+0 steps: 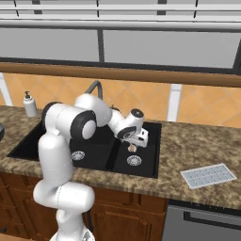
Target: Pick the garlic from the sink and place it in the bowl. Then pick the bowl and place it in the microwave. Then close the microwave door and press the start button.
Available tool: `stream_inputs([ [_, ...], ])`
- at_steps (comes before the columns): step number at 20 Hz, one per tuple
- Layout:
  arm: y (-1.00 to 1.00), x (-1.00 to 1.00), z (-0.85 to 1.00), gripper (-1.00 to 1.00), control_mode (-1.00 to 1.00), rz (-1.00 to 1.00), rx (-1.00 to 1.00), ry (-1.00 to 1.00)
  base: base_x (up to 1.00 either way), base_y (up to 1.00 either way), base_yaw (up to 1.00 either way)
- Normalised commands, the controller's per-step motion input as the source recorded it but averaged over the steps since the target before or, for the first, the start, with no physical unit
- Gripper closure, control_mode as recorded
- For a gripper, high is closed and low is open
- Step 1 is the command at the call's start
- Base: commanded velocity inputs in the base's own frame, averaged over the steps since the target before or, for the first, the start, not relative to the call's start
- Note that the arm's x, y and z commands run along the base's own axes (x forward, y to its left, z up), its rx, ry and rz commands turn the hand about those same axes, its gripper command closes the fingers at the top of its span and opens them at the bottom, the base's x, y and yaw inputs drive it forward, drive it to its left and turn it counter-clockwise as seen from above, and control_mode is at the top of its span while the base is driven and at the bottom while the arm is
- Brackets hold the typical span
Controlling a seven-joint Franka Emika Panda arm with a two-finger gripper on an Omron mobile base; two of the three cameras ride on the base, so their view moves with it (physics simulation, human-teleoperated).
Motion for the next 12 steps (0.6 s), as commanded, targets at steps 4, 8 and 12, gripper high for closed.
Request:
stream_inputs([
  [4, 0.00, 0.26, -0.34, -1.00, -1.00, -0.01, 0.00, 0.00, 0.00, 0.00, 0.00],
  [8, 0.00, 0.16, -0.30, -1.00, -1.00, 0.00, 0.01, 0.00, 0.00, 0.00, 0.00],
  [12, 0.00, 0.06, -0.27, -1.00, -1.00, 0.00, 0.02, 0.00, 0.00, 0.00, 0.00],
])
